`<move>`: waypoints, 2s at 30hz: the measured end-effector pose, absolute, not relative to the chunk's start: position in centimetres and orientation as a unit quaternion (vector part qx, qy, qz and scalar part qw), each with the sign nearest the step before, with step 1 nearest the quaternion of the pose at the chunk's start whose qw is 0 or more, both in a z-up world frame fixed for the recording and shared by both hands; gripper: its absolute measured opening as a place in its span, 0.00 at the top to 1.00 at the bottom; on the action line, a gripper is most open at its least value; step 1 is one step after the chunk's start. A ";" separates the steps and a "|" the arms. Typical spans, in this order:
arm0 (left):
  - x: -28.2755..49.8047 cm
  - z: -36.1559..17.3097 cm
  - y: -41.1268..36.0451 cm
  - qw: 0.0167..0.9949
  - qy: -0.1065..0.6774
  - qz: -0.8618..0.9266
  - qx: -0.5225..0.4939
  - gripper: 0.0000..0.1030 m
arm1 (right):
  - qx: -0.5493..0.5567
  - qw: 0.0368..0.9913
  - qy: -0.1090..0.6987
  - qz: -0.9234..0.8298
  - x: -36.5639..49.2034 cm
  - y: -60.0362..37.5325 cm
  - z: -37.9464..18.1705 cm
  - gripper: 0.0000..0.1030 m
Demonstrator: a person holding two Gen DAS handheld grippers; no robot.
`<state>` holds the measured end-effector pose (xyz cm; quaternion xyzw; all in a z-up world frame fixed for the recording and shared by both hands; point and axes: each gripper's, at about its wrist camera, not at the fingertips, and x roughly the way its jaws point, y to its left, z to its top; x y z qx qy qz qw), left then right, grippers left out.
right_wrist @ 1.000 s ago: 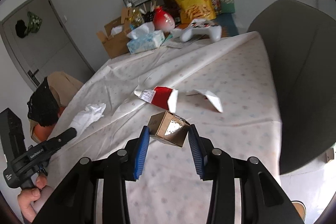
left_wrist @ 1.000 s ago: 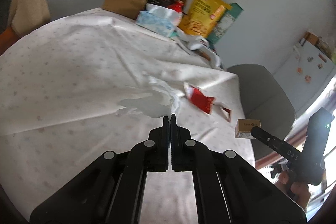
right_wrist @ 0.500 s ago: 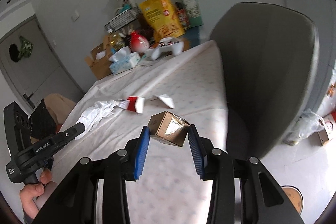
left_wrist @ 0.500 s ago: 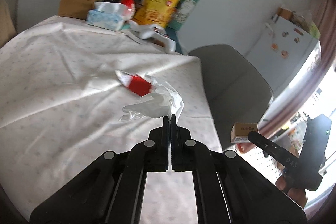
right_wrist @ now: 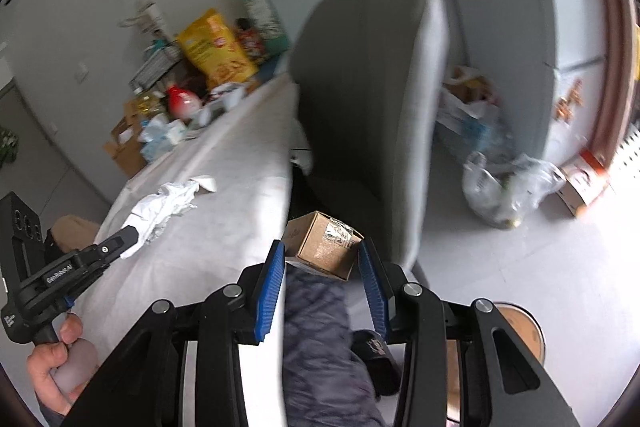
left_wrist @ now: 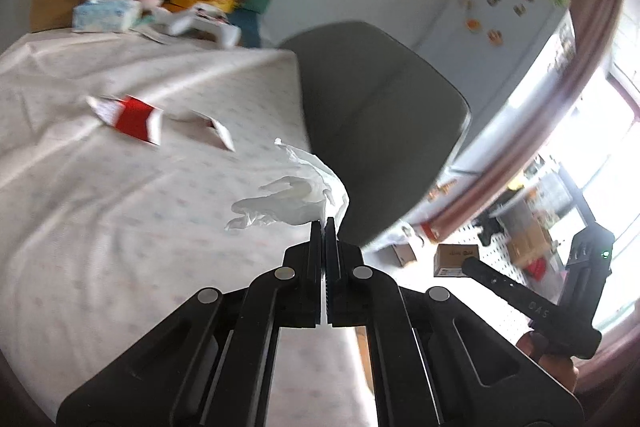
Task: Collect trash
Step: 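Carry the tissue in the left tool while the right carries the box to the bin, then open both tools over the bin to drop the tissue and box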
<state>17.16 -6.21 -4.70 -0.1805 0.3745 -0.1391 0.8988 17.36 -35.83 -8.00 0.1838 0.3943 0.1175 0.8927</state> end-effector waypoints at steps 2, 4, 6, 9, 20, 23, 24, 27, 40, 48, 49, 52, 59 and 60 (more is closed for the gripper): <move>17.3 -5.1 -7.8 0.896 0.382 -0.150 -0.172 0.98 | 0.190 0.891 0.400 0.101 16.7 -37.5 -8.9 0.63; 17.4 -5.4 -9.7 0.892 0.390 -0.164 -0.161 0.98 | 0.197 0.889 0.406 0.082 15.9 -39.3 -9.9 0.63; 17.7 -5.9 -11.5 0.887 0.399 -0.178 -0.152 0.98 | 0.203 0.886 0.411 0.069 15.4 -40.8 -10.7 0.63; 18.0 -6.7 -14.0 0.878 0.414 -0.196 -0.141 0.98 | 0.215 0.880 0.421 0.046 14.5 -43.2 -12.1 0.63; 17.9 -9.4 -21.2 0.854 0.452 -0.237 -0.096 0.98 | 0.246 0.858 0.450 -0.008 11.6 -49.1 -17.4 0.53; 17.8 -10.1 -22.5 0.849 0.460 -0.245 -0.084 0.98 | 0.256 0.854 0.454 -0.014 11.1 -50.0 -18.4 0.53; 17.7 -10.3 -23.1 0.847 0.463 -0.248 -0.079 0.98 | 0.258 0.853 0.454 -0.017 10.9 -50.3 -18.6 0.53; 17.7 -10.9 -24.3 0.841 0.472 -0.255 -0.068 0.98 | 0.263 0.853 0.451 -0.023 10.3 -51.1 -18.7 0.52; 16.7 -14.2 -31.2 0.797 0.518 -0.309 -0.015 0.98 | 0.283 0.855 0.429 -0.071 6.8 -55.8 -18.2 0.48; 16.2 -15.8 -32.6 0.782 0.541 -0.309 -0.002 0.38 | 0.293 0.857 0.415 -0.083 5.7 -57.4 -17.8 0.48; 16.1 -15.6 -32.5 0.785 0.537 -0.307 -0.002 0.35 | 0.294 0.857 0.415 -0.083 5.7 -57.4 -17.7 0.47; 16.5 -14.6 -31.5 0.792 0.531 -0.303 -0.006 0.30 | 0.294 0.858 0.415 -0.079 5.7 -57.1 -17.7 0.47; 18.3 -11.3 -28.0 0.824 0.501 -0.263 -0.028 0.05 | 0.291 0.860 0.415 -0.065 6.5 -55.9 -17.4 0.35; 18.6 -10.6 -26.9 0.833 0.494 -0.249 -0.033 0.05 | 0.290 0.861 0.413 -0.063 6.6 -55.7 -17.2 0.31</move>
